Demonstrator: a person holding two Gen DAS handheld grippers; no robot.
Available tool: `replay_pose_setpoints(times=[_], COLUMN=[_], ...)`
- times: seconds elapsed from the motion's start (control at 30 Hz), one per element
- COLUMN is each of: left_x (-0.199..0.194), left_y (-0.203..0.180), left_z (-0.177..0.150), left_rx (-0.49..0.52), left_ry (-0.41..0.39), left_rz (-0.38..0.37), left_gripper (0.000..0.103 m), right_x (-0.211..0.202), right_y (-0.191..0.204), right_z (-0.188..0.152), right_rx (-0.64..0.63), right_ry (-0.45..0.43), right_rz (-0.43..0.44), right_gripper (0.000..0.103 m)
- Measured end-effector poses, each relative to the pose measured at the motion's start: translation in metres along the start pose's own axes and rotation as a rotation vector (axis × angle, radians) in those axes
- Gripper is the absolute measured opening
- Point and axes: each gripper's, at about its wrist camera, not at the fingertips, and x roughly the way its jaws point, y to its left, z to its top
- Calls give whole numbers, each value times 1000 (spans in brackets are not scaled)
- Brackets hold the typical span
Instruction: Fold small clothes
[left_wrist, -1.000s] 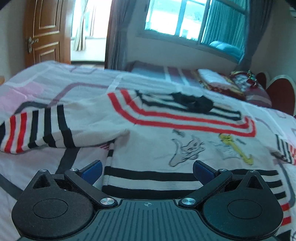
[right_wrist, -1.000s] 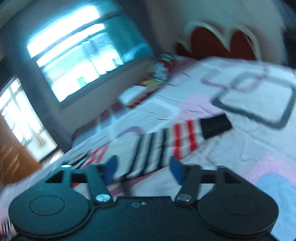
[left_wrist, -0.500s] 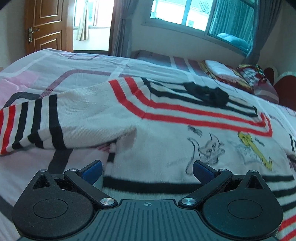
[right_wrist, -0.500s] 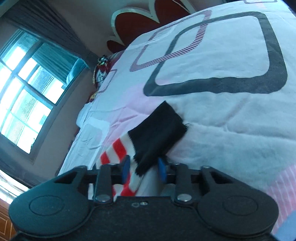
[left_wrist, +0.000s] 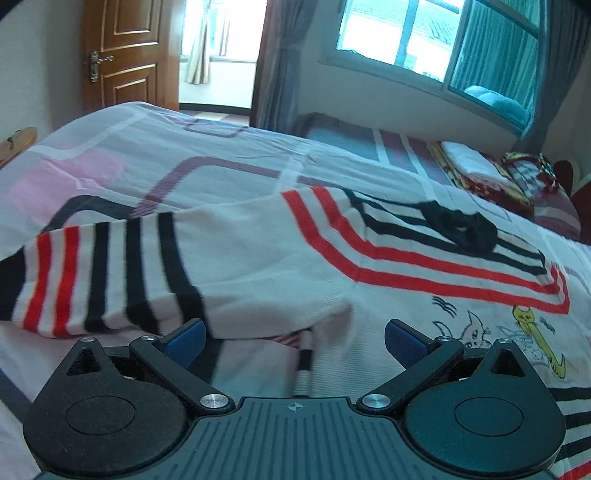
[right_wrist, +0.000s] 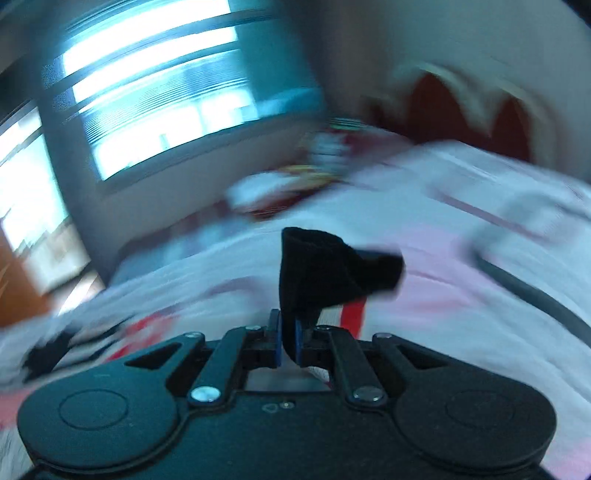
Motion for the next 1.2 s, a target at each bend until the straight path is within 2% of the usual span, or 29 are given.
replay_pose_setpoints(times=[0.17, 0.23, 0.37, 0.43, 0.5, 0.57, 0.63, 0.7, 0.73, 0.8, 0.9, 0.93, 0.97, 1.0, 1.07, 1.17, 1.2], left_x=[-11, -16, -25, -26, -24, -18, -8, 3, 12, 36, 73, 84, 95, 106, 126, 134, 135], left_y=[20, 29, 47, 50, 50, 42, 30, 13, 2, -19, -54, -64, -74, -82, -97, -123, -133], left_z=[-1, -3, -4, -6, -6, -5, -1, 5, 7, 12, 15, 15, 16, 16, 16, 22, 24], left_rx=[-37, -54, -105, -117, -130, -147, -177, -207, -215, -257, -291, -290, -292, -296, -287, -161, -93], left_ry=[9, 10, 8, 10, 13, 18, 28, 29, 39, 77, 164, 188, 220, 252, 298, 275, 262], left_rz=[14, 27, 27, 16, -27, -63, -158, -238, -288, -394, -496, -511, -520, -524, -488, -434, -400], left_gripper=[103, 103, 103, 103, 103, 103, 103, 103, 103, 103, 100, 93, 75, 71, 70, 69, 57], right_x=[35, 48, 66, 62, 63, 60, 55, 45, 38, 25, 10, 7, 3, -2, -5, -5, -3], right_y=[130, 167, 210, 220, 227, 226, 226, 219, 214, 195, 168, 159, 149, 138, 117, 85, 72], right_z=[-30, -49, -83, -94, -100, -102, -100, -93, -90, -84, -78, -77, -76, -75, -73, -71, -71], right_rx=[-69, -79, -104, -122, -162, -178, -193, -186, -155, -91, -19, 2, 24, 53, 128, 259, 318], right_ry=[129, 191, 287, 303, 296, 281, 281, 267, 244, 224, 209, 209, 206, 201, 198, 190, 190], right_rz=[304, 379, 450, 464, 451, 462, 491, 492, 499, 497, 475, 469, 460, 451, 441, 421, 416], right_gripper=[7, 7, 7, 7, 8, 12, 25, 28, 33, 39, 40, 40, 40, 41, 41, 47, 49])
